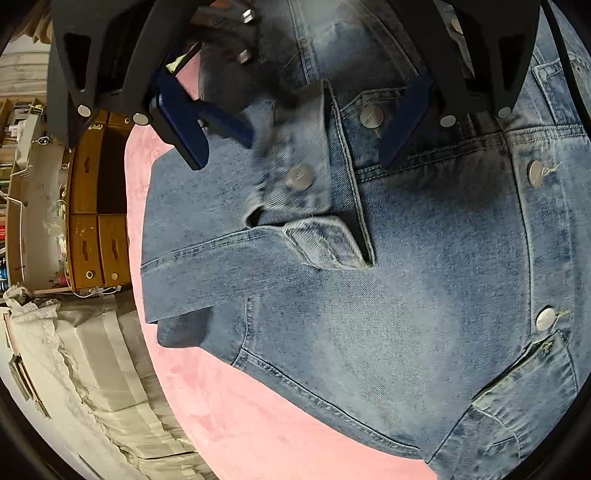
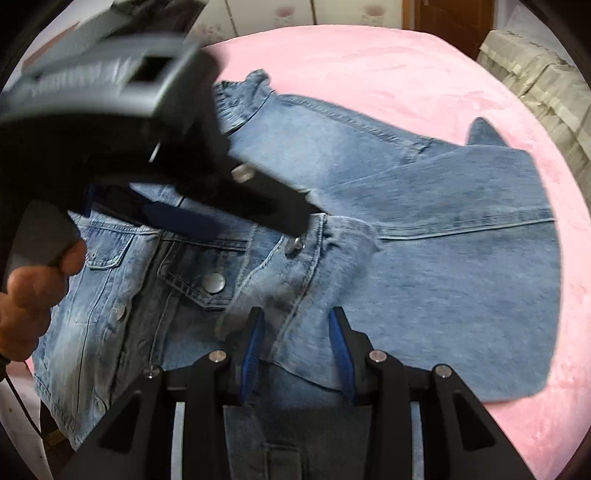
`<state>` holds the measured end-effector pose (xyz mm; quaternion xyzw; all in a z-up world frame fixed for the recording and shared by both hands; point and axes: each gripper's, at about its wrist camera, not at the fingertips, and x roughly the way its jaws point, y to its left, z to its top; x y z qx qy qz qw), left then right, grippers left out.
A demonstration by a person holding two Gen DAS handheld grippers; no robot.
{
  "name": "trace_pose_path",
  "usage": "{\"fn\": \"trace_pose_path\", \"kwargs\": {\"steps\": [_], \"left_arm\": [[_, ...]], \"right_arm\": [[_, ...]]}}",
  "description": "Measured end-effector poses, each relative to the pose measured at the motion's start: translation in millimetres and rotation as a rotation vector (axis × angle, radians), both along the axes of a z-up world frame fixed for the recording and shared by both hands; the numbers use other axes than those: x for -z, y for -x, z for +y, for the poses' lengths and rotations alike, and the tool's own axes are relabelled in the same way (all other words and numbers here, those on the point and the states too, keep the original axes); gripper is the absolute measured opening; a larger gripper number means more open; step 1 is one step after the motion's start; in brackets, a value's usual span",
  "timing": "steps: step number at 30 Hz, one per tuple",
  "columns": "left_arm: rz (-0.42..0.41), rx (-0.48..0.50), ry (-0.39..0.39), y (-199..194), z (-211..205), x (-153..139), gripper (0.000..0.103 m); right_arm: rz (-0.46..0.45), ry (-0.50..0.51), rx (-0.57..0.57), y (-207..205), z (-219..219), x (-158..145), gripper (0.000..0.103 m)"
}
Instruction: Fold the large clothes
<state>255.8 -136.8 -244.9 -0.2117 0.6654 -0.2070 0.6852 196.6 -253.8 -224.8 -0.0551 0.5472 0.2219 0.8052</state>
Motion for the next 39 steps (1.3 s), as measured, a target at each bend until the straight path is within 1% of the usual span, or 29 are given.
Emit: {"fn": "trace_pose_path", "kwargs": {"steps": [2, 5, 9, 13, 15, 17, 18, 19, 20, 21, 22, 23, 24, 26, 27, 30, 32, 34, 35, 39], "left_arm": [[0.011, 0.004, 0.004, -2, -1, 5, 0.093], [0.026, 0.003, 0.004, -6, -7, 15, 0.093], [0.041, -0.003, 0.027, -8, -9, 24, 0.093], [0.027, -0.008, 0.042, -8, -13, 31, 0.093], [0.006, -0.011, 0.05, -9, -17, 34, 0.078], [-0.009, -0.015, 0.034, -10, -16, 38, 0.058], [-0.01, -0.02, 0.028, -11, -17, 41, 0.054], [-0.011, -0.03, 0.023, -12, -15, 44, 0.044], [-0.007, -0.038, 0.019, -13, -12, 45, 0.031], [-0.002, -0.049, 0.016, -15, -9, 47, 0.025], [0.009, -0.051, 0.037, -16, -8, 48, 0.017], [0.014, -0.049, 0.051, -16, -8, 48, 0.012], [0.0, -0.039, 0.037, -15, -12, 44, 0.012], [-0.052, 0.003, -0.017, -13, -22, 29, 0.01], [-0.082, 0.023, -0.033, -12, -29, 17, 0.01], [-0.145, 0.03, -0.034, -7, -35, -17, 0.009], [-0.215, 0.032, -0.053, -6, -36, -47, 0.009], [-0.286, 0.025, -0.08, -6, -29, -77, 0.009], [-0.308, 0.019, -0.091, -8, -25, -88, 0.009], [-0.408, -0.035, -0.189, -11, 12, -131, 0.009]], "right_arm": [[0.02, -0.032, -0.033, 2, 7, 5, 0.039], [0.004, -0.018, -0.052, 7, 14, 6, 0.042], [0.026, -0.051, -0.022, 7, 8, 3, 0.043], [0.04, -0.061, -0.009, 11, -4, -1, 0.043], [0.046, -0.056, -0.008, 15, -9, -2, 0.043], [0.055, -0.049, -0.002, 19, -14, -1, 0.043], [0.058, -0.048, 0.002, 20, -16, -1, 0.043], [0.061, -0.046, 0.007, 22, -17, -1, 0.043], [0.066, -0.049, 0.014, 24, -19, 0, 0.043], [0.068, -0.05, 0.018, 24, -21, -1, 0.043], [0.07, -0.047, 0.024, 26, -21, -1, 0.043], [0.071, -0.046, 0.029, 27, -22, -1, 0.043], [0.071, -0.044, 0.034, 27, -22, -2, 0.043], [0.066, -0.027, 0.048, 27, -24, -5, 0.043], [0.06, -0.022, 0.061, 26, -23, -7, 0.043], [0.047, -0.025, 0.1, 26, -32, -16, 0.043], [0.03, -0.035, 0.121, 20, -44, -26, 0.043], [0.005, -0.039, 0.132, 19, -52, -40, 0.043], [-0.007, -0.04, 0.137, 11, -53, -42, 0.043], [-0.062, -0.052, 0.143, 9, -55, -63, 0.043]]}}
